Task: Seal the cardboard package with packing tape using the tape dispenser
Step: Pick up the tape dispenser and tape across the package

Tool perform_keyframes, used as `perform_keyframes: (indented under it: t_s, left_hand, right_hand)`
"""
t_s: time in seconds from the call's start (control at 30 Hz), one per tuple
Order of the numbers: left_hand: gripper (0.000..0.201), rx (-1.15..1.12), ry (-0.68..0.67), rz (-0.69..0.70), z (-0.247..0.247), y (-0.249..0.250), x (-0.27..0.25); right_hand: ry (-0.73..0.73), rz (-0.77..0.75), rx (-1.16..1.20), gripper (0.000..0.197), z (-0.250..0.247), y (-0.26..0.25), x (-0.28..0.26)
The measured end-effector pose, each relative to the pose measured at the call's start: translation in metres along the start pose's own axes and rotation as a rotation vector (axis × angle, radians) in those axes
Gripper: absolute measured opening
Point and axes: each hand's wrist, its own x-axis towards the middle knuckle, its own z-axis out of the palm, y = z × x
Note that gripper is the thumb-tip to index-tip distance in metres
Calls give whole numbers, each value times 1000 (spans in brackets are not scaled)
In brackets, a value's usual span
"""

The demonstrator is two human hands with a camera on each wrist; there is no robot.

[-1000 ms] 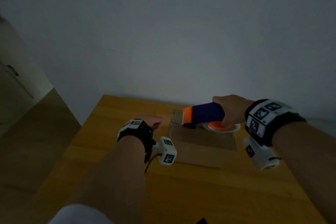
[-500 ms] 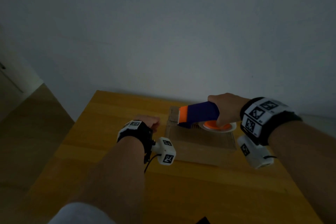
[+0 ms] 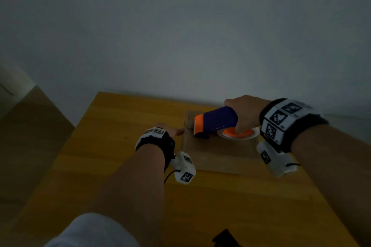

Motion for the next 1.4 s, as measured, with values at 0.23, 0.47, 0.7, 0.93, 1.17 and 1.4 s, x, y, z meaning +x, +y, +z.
perform_keyframes:
  t_s: [0.23, 0.47, 0.7, 0.93, 1.17, 1.4]
  left_hand:
    - [29, -33, -97, 207, -8, 25, -23]
    - [29, 81, 167, 313, 5, 38, -20]
    - [22, -71, 266, 284, 11, 42, -11]
    - [29, -63, 273, 271, 13, 40, -10]
    - [25, -104, 277, 251, 13, 37, -11]
    - [29, -115, 284, 242, 16, 38, -9]
  right_hand:
    - [-1, 15, -49, 52, 1, -2, -2]
    - [112, -96, 123, 73, 3, 7, -3]
    - [137, -182, 128, 70, 7, 11, 2]
    - [97, -196, 182, 72, 6, 19, -3]
    - [69, -204, 137, 74, 5, 30, -17]
    - [39, -125, 96, 71, 11, 65, -39]
